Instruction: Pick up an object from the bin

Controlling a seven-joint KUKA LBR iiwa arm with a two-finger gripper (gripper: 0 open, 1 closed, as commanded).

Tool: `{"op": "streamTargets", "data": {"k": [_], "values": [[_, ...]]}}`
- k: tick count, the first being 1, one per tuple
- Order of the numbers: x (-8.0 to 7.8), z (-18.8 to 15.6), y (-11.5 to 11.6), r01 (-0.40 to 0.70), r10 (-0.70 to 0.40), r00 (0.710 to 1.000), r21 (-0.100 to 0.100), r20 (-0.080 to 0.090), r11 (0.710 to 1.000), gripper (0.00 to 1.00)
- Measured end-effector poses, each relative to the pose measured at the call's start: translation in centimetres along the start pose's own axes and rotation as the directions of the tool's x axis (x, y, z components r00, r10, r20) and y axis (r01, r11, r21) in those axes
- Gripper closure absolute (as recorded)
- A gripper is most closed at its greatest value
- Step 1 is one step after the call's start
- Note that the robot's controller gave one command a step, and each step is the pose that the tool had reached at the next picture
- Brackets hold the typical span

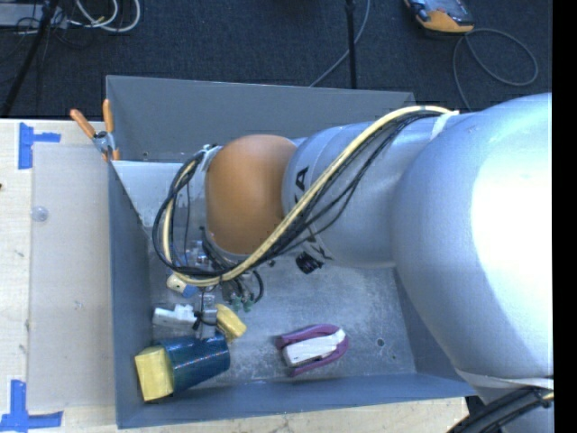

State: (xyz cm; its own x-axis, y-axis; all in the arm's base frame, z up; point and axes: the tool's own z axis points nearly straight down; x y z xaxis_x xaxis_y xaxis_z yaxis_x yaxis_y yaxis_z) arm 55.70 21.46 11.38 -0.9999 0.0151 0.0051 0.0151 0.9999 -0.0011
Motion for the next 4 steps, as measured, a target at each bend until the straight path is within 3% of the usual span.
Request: {"op": "streamTargets", "data": {"k": [1, 2, 3, 4], "values": [[1.1, 3.0, 0.4, -0.025, 0.025, 1.0, -0.005, 0.018, 1.0, 0.0], [1.7, 3.7, 1.6, -0.004, 0.004, 1.0, -0.006, 0.027, 1.0, 1.0], [1.7, 3.7, 1.6, -0.005, 0.005, 1.0, -0.006, 0.027, 1.0, 1.0], [2.2, 0.5, 2.2, 0.003, -0.003, 1.0, -0.001, 0.013, 1.0, 1.0]]}}
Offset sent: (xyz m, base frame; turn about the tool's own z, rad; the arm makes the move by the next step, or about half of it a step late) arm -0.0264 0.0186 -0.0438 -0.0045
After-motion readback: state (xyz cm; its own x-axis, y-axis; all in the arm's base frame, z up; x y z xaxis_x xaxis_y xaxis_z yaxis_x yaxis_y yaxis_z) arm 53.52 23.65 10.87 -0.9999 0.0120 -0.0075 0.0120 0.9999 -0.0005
